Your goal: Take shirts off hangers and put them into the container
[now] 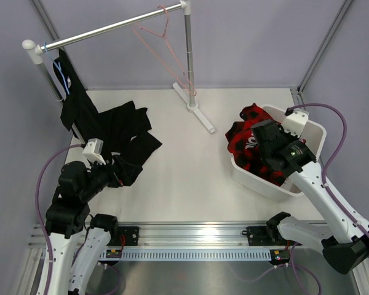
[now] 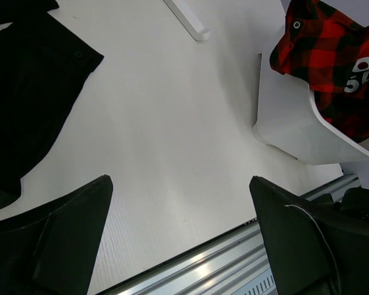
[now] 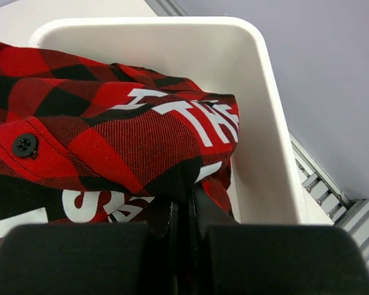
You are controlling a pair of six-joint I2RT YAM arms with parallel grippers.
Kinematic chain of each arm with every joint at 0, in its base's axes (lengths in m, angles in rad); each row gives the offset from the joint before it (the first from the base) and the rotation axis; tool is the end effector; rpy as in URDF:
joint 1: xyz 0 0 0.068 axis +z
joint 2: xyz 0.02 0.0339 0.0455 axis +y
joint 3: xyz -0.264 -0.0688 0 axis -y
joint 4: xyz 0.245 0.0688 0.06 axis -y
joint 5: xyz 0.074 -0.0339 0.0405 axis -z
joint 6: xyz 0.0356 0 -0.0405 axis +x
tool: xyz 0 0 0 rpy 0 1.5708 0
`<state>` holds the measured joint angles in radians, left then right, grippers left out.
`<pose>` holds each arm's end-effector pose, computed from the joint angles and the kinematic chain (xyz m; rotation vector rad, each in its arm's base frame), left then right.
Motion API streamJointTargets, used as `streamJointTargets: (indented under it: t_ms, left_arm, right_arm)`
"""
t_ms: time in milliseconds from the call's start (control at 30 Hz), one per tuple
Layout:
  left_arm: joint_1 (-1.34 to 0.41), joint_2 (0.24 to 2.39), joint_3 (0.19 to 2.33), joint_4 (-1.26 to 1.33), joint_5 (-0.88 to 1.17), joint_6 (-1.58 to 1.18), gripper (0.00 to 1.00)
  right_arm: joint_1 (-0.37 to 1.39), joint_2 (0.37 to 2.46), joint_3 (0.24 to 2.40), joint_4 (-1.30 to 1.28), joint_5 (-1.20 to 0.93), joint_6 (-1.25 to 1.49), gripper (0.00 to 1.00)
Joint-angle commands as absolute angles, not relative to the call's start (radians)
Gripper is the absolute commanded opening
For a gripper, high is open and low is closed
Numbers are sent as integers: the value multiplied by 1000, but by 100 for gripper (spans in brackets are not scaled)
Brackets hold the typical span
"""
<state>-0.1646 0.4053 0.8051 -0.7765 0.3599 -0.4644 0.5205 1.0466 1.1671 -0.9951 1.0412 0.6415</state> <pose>0.0764 -0.0254 0.3287 -0.0537 1.9993 -0.7608 0.1739 0.0643 0.3605 0.5279 1.9404 -0.5515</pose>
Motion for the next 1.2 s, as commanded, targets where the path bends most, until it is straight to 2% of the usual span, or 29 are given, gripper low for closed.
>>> streamJointTargets:
  t_ms: [0,33,500,633,767,1000,1133,1167]
  left_arm:
    - [-166,390,808,-747,390,-460,99]
    - [-166,388,811,-758,388,-454,99]
    - [-166,388,818,-745,402,-472,99]
    - [-166,385,818,-745,399,-474,99]
    - [-166,379,818,-753,403,-480,99]
    - [-166,367,834,-778,396,-486,99]
    - [-166,361,847,-782,391,-489,99]
    - [-167,359,848,-782,393,-489,99]
  right_arm:
    - [509,1045,1221,-1064,1173,752,2]
    - [506,1039,1250,-1089,1181,753,0]
    - [492,850,1347,-1276,1267,759,0]
    - [494,799,1238,-1151,1209,649,0]
    - [494,804,1232,-1091,1145,603,0]
    - [492,935,1218,-947,1016,557,0]
    - [492,1044,1187,-913,940,613,10]
    - [492,1089,1180,-916,919,630,21]
